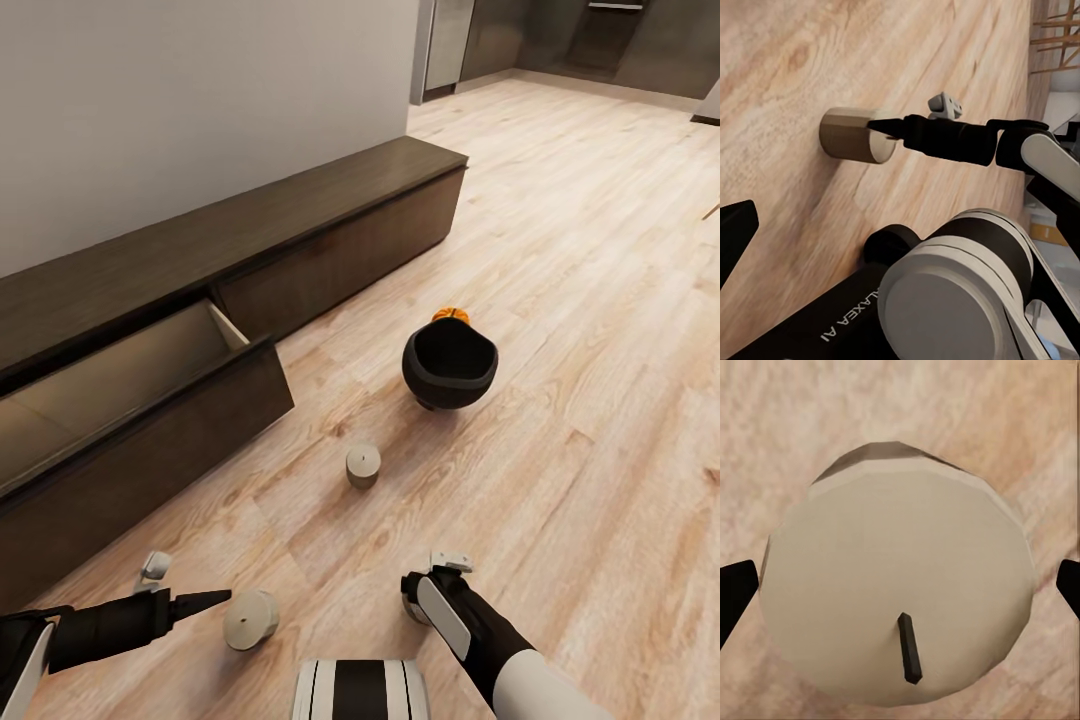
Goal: Place each of the two pumpkins and all three candles from the living room inside a cabinet in the living room (use any cabinet), then make sure every cabinet is closed, and position the cauldron so it is next to a table in the living room.
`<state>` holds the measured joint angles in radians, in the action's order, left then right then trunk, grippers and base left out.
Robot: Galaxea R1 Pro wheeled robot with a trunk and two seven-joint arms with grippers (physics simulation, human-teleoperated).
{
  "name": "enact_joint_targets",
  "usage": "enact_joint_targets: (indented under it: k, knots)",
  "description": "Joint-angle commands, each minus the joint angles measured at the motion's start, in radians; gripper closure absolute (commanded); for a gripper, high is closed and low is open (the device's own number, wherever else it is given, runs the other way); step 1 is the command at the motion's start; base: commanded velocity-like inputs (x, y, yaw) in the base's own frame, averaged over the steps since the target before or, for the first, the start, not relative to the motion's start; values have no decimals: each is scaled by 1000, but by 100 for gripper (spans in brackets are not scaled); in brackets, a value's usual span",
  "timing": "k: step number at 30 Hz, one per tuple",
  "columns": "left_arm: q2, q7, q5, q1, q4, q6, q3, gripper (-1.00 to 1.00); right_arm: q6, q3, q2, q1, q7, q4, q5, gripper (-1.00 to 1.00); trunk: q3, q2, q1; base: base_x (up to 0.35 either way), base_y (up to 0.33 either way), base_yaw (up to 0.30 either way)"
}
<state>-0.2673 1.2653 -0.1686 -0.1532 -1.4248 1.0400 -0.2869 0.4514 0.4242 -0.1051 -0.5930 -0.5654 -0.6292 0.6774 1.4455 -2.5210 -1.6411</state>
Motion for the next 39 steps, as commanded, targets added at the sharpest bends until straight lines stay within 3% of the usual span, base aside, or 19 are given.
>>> enact_joint_targets:
  k: [1, 17, 22, 32, 33, 39]
  knots:
    - [0, 2, -2, 0, 0, 7, 0, -100, 3, 4, 1, -1, -8, -1, 7, -100, 1, 0, 0, 13, -38, 0]
    - [0, 2, -2, 0, 0, 7, 0, -100, -3, 7, -1, -1, -8, 0, 8, -100, 1, 0, 0, 1, -4, 0]
    - [0, 2, -2, 0, 0, 7, -1, -100, -4, 7, -6, -1, -8, 52, 6, -100, 12, -1, -1, 0, 0, 0]
    - [0, 2, -2, 0, 0, 7, -1, -100, -5, 7, -7, -1, -8, 69, 4, -100, 12, -1, -1, 0, 0, 0]
    - [0, 2, -2, 0, 0, 7, -1, -100, -5, 6, -7, -1, -8, 69, 4, 100, 16, -1, -2, 0, 0, 0]
    - [0, 2, -2, 0, 0, 6, -2, -100, -4, 6, -7, -1, -8, 69, 5, 100, 20, -1, -2, 0, 0, 0]
